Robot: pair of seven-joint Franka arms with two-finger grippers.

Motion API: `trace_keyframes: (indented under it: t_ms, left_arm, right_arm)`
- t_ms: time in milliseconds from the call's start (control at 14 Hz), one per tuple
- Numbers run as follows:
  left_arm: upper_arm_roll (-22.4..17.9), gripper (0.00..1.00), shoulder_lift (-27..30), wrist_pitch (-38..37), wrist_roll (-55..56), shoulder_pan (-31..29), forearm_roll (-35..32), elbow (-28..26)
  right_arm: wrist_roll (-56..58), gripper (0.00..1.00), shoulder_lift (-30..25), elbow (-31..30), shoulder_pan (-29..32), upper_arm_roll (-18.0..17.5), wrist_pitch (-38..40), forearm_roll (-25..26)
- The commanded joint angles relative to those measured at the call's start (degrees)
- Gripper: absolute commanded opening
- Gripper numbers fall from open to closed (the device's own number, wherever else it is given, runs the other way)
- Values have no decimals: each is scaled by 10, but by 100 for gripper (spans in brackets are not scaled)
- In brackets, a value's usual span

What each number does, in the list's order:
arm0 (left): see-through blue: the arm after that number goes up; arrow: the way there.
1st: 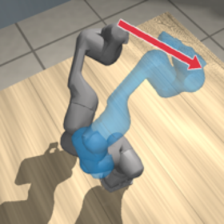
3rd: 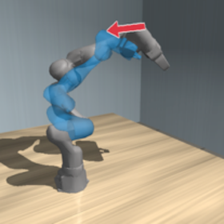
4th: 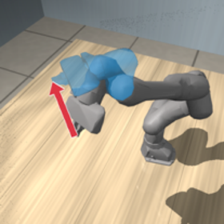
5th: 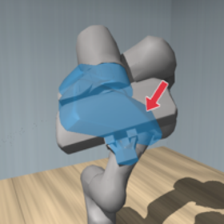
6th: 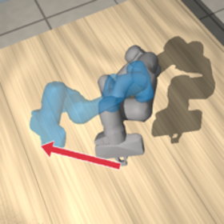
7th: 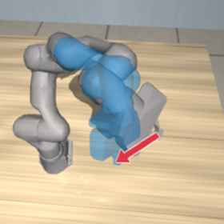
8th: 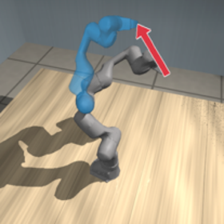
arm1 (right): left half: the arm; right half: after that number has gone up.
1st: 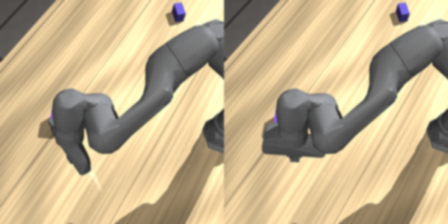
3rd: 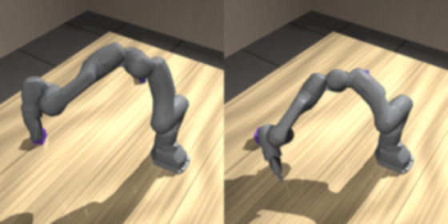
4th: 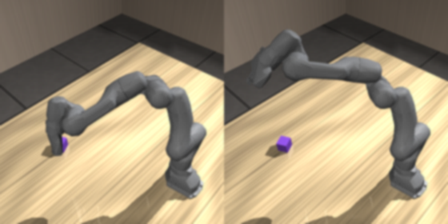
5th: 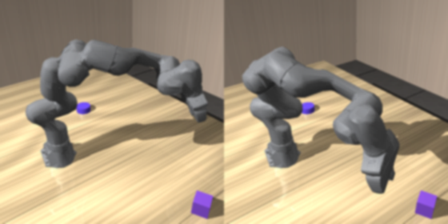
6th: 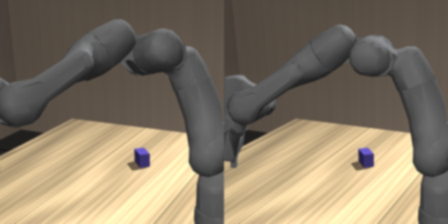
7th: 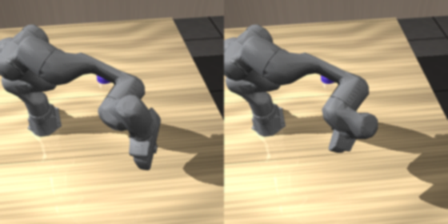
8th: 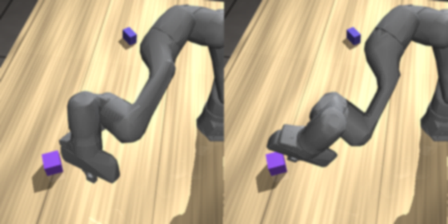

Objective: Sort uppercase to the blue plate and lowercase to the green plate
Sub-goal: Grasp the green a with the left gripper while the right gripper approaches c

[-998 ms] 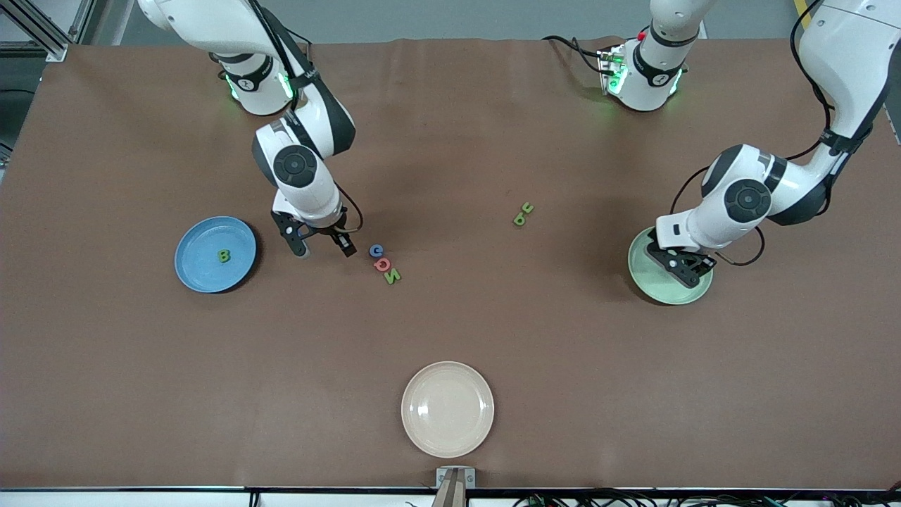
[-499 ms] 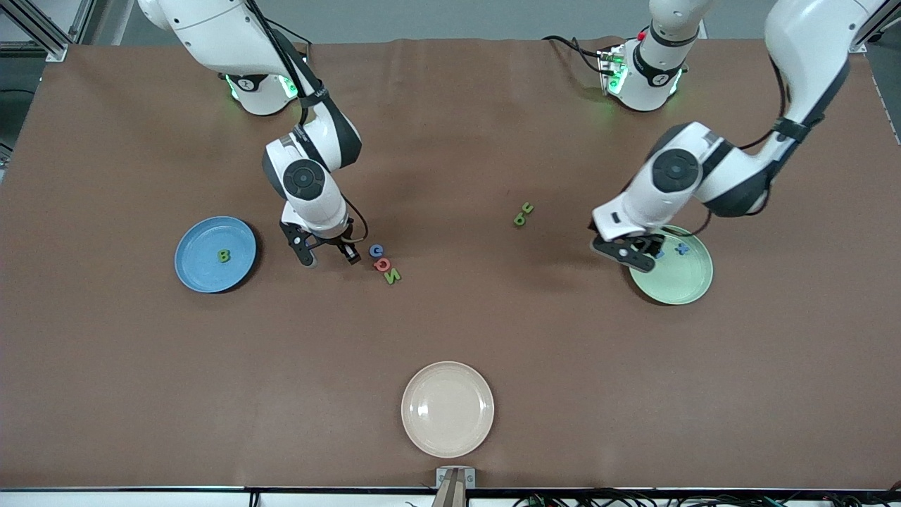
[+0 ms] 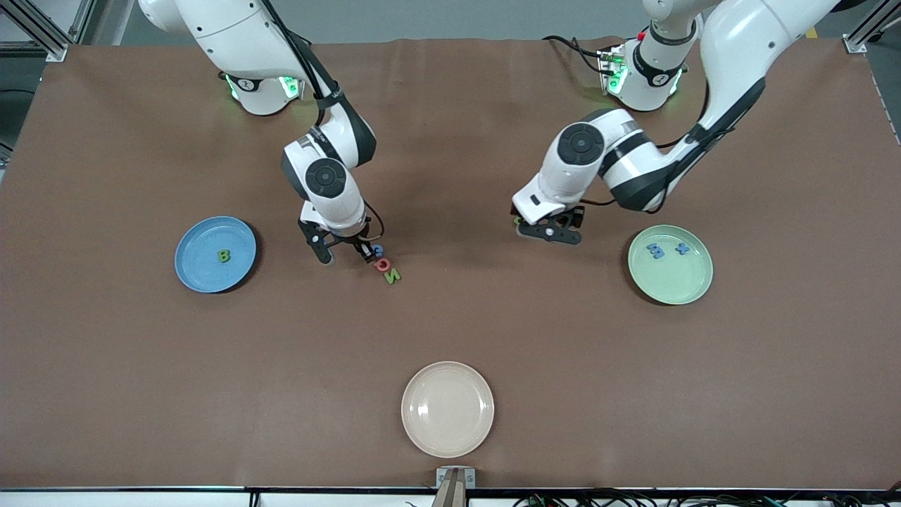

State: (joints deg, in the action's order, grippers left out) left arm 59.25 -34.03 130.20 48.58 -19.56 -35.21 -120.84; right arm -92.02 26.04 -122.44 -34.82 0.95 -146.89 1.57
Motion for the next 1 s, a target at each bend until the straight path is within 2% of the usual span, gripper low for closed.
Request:
trace_keyframes:
  t_ms: [0, 143, 357, 642, 927]
  left_arm:
    - [-52, 99, -18, 0, 11, 68, -7, 19]
    - [-67, 97, -31, 11, 10, 96, -7, 19]
    - [-104, 82, -36, 22, 10, 136, -8, 18]
    - [-113, 67, -52, 26, 11, 142, -46, 16]
    - [-114, 57, -58, 39, 10, 143, -52, 16]
  right_arm:
    - [-17, 67, 7, 11, -8, 5, -1, 9]
    - [-17, 67, 11, 15, -7, 5, -2, 9]
    - [-17, 67, 28, 33, -7, 7, -2, 10]
    - [-17, 67, 43, 49, -7, 15, -2, 17]
    - [-17, 67, 45, 49, -6, 20, -1, 27]
